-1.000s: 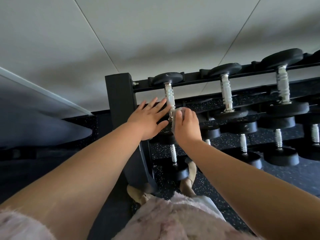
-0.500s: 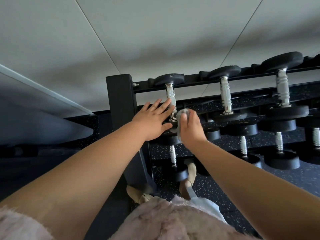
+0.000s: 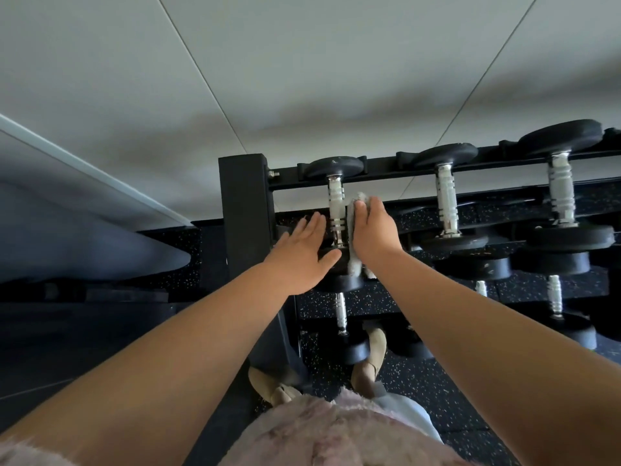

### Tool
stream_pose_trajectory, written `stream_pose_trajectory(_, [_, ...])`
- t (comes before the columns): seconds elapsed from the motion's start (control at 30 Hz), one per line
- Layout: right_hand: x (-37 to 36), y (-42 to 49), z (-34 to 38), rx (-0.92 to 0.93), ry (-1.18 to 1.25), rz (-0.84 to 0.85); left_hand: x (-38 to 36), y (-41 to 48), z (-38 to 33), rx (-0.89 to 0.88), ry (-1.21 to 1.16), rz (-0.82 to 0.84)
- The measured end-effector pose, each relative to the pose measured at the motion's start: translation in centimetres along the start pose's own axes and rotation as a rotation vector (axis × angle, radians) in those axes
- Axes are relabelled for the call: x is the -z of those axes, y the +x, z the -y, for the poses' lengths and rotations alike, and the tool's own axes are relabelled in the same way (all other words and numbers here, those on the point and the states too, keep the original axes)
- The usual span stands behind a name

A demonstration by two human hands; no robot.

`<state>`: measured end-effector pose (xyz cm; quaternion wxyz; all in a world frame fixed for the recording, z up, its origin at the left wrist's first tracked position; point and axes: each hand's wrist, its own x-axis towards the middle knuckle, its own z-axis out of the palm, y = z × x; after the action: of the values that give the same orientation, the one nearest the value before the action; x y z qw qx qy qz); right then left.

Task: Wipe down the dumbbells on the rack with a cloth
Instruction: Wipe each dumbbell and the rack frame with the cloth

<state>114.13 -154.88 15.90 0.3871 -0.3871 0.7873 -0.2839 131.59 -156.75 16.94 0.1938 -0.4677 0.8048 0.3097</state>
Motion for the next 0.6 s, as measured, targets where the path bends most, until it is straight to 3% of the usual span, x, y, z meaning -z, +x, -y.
stream_pose_trajectory(0.07, [-0.6,1.1,1.2,-0.040,0.066,0.009,-1.0,-0.3,-1.4,0.057,-0.173,0.002])
stream_pose_trajectory(0.13, [-0.9,2.1,1.3,-0.069,0.023,0.143,-1.6,-0.5,-2.2,0.102,-0.307,-0.013])
stream_pose_trajectory(0.27, [-0.2,2.1,-0.6,-0.035,-0.312,0.442,-1.8,-0.3,-2.2,0.140,-0.404,0.011])
stream_pose_trajectory(0.37, [0.2,1.8,-1.1,0.045,-0.587,0.413,-1.4,-0.2,-2.7,0.170,-0.420,0.034])
stream_pose_trajectory(0.5, [0.0,3.1,1.3,0.067,-0.395,0.376,-1.6,-0.5,-3.7,0.249,-0.435,-0.001])
stream_pose_trajectory(0.6, [-0.2,5.5,3.8,0.048,-0.268,0.246,-1.9,-0.4,-4.1,0.306,-0.444,0.005])
